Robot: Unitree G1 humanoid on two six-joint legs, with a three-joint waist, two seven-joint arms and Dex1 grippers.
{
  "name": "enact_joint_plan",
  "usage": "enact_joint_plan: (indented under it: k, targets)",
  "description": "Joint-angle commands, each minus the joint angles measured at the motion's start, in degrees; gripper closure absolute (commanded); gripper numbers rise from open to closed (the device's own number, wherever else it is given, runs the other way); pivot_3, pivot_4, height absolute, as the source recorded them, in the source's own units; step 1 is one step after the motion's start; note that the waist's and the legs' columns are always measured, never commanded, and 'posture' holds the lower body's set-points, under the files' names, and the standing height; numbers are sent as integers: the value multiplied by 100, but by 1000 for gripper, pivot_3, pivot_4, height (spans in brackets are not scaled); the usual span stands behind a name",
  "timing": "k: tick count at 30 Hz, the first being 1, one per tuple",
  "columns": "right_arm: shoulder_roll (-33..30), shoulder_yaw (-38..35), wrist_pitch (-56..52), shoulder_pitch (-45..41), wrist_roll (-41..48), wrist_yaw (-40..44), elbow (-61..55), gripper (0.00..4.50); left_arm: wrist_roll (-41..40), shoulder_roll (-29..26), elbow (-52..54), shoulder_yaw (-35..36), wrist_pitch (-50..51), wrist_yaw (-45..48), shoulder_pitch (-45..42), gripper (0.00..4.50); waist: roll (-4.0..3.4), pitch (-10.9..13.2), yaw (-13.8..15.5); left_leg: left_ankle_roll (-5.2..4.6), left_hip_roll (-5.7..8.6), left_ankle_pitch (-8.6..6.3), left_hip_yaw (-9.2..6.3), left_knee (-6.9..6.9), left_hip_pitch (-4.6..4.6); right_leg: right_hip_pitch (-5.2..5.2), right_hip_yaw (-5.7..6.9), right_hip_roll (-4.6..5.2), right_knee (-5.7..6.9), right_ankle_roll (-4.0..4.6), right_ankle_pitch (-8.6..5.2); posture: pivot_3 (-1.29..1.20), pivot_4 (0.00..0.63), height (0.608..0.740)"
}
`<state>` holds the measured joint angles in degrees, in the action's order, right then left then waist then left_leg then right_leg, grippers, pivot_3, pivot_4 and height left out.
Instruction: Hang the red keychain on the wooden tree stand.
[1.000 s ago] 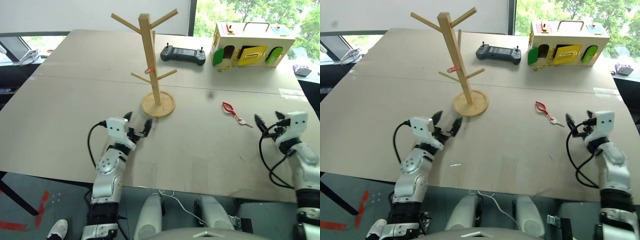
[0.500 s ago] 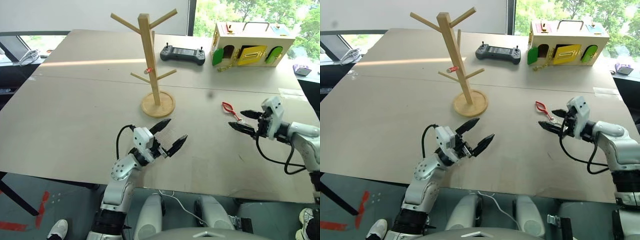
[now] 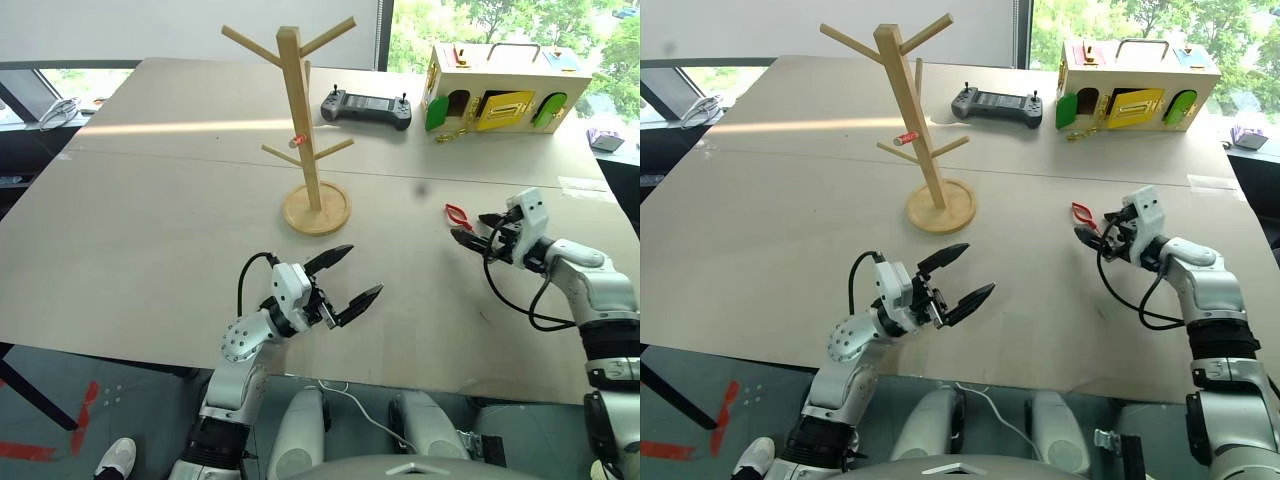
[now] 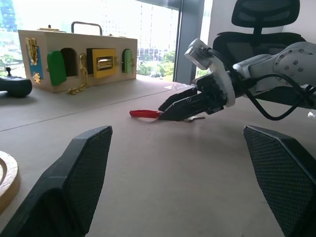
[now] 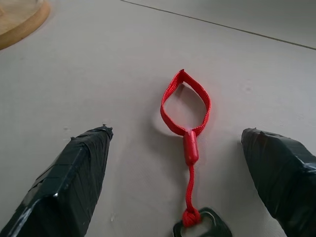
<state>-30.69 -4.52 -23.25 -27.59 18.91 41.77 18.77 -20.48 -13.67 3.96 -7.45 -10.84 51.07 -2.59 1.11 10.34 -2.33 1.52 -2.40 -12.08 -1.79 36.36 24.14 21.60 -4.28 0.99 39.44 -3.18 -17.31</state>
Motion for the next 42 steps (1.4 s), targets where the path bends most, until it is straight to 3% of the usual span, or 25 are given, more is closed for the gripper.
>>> enact_joint_plan:
  k: [1, 2, 4, 7, 12, 13, 23, 28, 32, 35, 42]
  targets:
    - [13, -105, 234, 53, -84, -92, -237, 0, -63, 14, 74, -29, -110, 42, -33, 93, 0, 0, 6, 0, 0, 0, 0, 0, 1, 0, 0, 0, 0, 0, 0, 0, 150, 740]
    - [20, -90, 280, 88, -131, -121, -246, 0, -63, 17, 66, -24, -100, 33, -39, 93, 0, 0, 8, 0, 0, 0, 0, 0, 1, 0, 0, 1, -1, 0, 0, 0, 150, 740]
    - [40, -77, 337, 149, -176, -159, -262, 566, -58, 22, 53, -14, -93, 17, -52, 0, 0, 0, 9, 0, 0, 0, -1, 0, 1, 0, 1, 1, -1, 0, 0, 0, 150, 740]
    - [27, -56, 455, 230, -271, -173, -261, 1780, -44, 23, 57, -4, -89, -8, -55, 0, 0, 0, 8, 0, 0, 0, -1, 0, 1, 0, 1, 0, 0, 0, 0, 0, 150, 740]
    - [5, -63, 516, 297, -322, -148, -253, 4297, -31, 25, 82, 21, -68, -71, -56, 0, 0, 0, -2, 0, 0, 0, -1, 0, -1, 0, 1, -1, 0, 0, 0, 0, 150, 740]
    - [15, -55, 530, 298, -333, -150, -243, 4457, -28, 27, 87, 24, -65, -85, -58, 0, 0, 0, -1, 0, 0, 0, -1, 0, -1, 0, 1, 0, 0, 0, 0, 0, 150, 740]
    - [79, -70, 897, 198, -344, -37, -470, 4457, -170, 33, 578, 263, 170, -575, -177, 0, -1, 0, 3, 0, 0, 0, -2, 0, 1, 0, 1, 0, 0, 0, 0, 0, 150, 740]
    - [-149, -157, 289, 56, -9, 74, -1695, 4457, -664, -122, 2098, 895, 1138, -1649, -153, 0, -5, 4, -8, 0, -2, 0, -5, 0, 5, 3, 2, 0, 2, 0, 0, 0, 150, 740]
    - [-209, -114, 19, -267, 199, 88, -2459, 4457, -1213, -559, 3068, 1316, 1992, -2066, 31, 0, -5, 4, -4, 0, -3, 0, -8, 1, 6, 2, 7, 0, 1, 0, 0, 0, 150, 740]
    - [-233, -47, -132, -639, 344, 157, -2854, 4457, -2108, -1141, 3579, 2036, 2742, -2399, 80, 0, -6, 7, -4, 0, -3, 0, -11, 2, 6, 3, 9, 0, 3, 0, 0, 0, 150, 740]
    - [81, 276, 63, -1062, 197, 60, -3087, 4457, -3149, -2100, 3581, 3185, 3509, -2513, 293, 0, -3, 9, 3, 1, -3, 0, -17, 2, 9, 2, 18, 2, -1, 0, 0, 0, 150, 740]
